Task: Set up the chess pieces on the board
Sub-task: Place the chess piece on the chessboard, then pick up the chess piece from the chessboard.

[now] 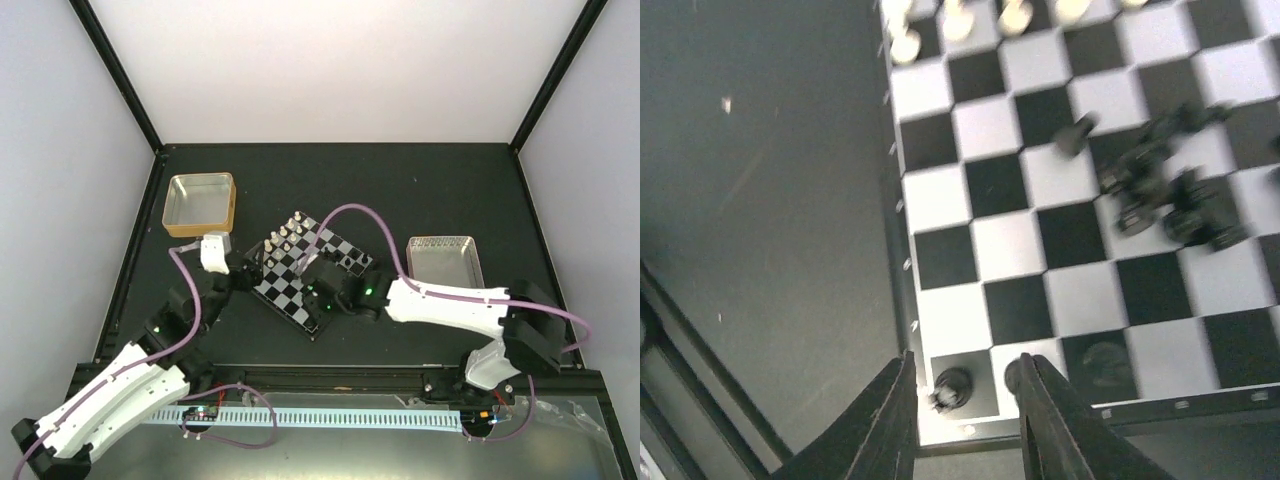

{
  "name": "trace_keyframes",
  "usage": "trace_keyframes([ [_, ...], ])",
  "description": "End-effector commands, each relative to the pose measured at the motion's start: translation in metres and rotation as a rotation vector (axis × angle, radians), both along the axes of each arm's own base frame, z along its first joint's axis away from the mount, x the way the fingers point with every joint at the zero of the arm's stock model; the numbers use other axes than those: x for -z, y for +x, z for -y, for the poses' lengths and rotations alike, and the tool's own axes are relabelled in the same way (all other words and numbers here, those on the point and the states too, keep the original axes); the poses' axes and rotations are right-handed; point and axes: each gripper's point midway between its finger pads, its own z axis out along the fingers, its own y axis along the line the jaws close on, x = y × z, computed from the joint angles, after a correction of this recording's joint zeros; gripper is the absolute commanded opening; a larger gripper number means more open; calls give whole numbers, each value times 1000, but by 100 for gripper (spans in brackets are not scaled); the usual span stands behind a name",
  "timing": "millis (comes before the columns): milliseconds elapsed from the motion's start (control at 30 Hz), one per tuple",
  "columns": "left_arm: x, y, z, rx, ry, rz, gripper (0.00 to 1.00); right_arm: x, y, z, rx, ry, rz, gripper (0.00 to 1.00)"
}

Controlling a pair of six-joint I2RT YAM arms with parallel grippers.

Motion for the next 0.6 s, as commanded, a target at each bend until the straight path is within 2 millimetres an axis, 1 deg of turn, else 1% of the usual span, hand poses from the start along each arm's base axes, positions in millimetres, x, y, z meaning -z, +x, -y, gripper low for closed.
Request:
trace_keyframes([
  [0, 17, -2, 22, 103, 28, -102, 84, -31, 35, 22, 205, 102, 20, 31],
  [67, 30, -4, 36, 168, 32, -168, 84, -30, 44, 34, 276, 120, -8, 32],
  [133, 47, -6, 46, 200, 20, -263, 82, -27, 49, 47, 356, 127, -53, 32],
  [233, 70, -11, 64, 265, 2, -404, 75, -21, 54, 61, 454, 137, -101, 32],
  [333, 95, -14, 78, 297, 5, -539, 69, -20, 55, 72, 536, 149, -123, 32],
  [367, 102, -14, 80, 298, 18, -580, 66, -19, 56, 76, 563, 150, -127, 32],
  [433, 116, -14, 82, 295, 59, -649, 64, -16, 56, 84, 609, 155, -134, 32],
  [467, 123, -12, 81, 277, 86, -677, 61, -15, 57, 87, 629, 157, -137, 32],
  [500, 133, -11, 77, 256, 119, -714, 58, -13, 57, 91, 651, 156, -137, 32],
  [567, 142, -7, 76, 239, 150, -770, 51, -15, 59, 94, 678, 165, -132, 31],
])
